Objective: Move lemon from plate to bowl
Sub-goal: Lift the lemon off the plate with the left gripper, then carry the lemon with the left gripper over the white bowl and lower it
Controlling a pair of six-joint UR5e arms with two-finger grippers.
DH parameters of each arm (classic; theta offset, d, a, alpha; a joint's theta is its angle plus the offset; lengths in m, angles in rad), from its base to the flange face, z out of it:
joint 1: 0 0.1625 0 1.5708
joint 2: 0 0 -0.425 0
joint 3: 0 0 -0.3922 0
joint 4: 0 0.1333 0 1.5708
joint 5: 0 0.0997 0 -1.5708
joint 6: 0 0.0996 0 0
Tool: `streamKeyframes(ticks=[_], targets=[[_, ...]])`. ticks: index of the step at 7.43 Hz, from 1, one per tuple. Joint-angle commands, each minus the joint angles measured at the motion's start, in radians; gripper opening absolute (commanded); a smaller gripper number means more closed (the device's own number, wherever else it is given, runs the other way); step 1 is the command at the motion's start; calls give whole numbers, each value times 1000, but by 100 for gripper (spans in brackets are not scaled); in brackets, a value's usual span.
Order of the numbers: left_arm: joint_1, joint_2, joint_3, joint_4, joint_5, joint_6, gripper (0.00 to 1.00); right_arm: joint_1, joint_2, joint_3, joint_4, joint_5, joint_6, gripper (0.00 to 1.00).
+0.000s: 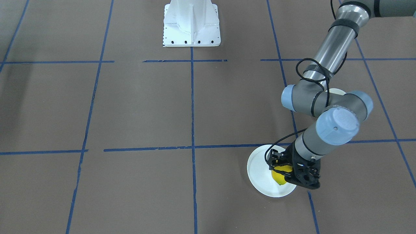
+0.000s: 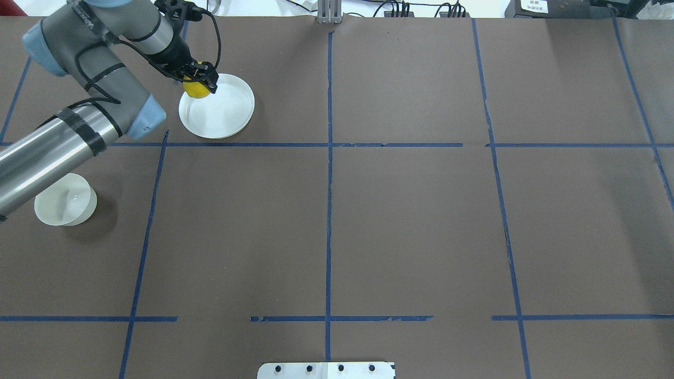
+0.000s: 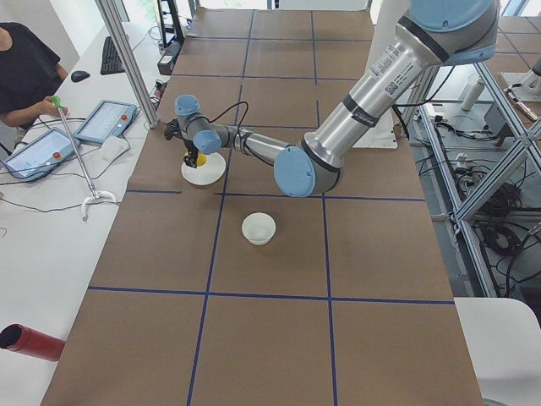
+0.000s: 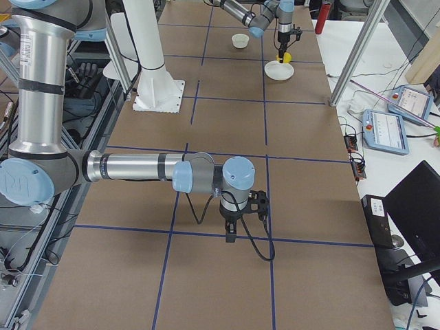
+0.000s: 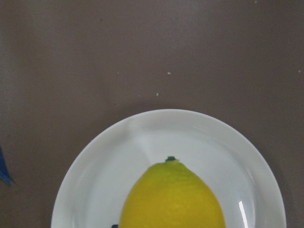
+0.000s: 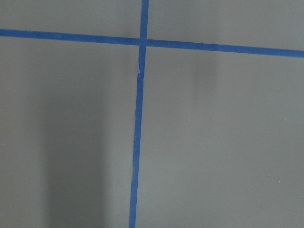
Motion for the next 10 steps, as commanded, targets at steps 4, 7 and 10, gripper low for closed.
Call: streamKeyframes(ticks=[4, 7, 10], targets=[[-26, 599, -553, 0, -53, 102, 24, 0, 0, 0, 0, -1, 0, 100], [-11, 753, -589, -2, -12, 115, 28, 0, 0, 0, 0, -1, 0, 100], [-4, 770, -587, 0, -12, 115, 42, 0, 0, 0, 0, -1, 0, 100]])
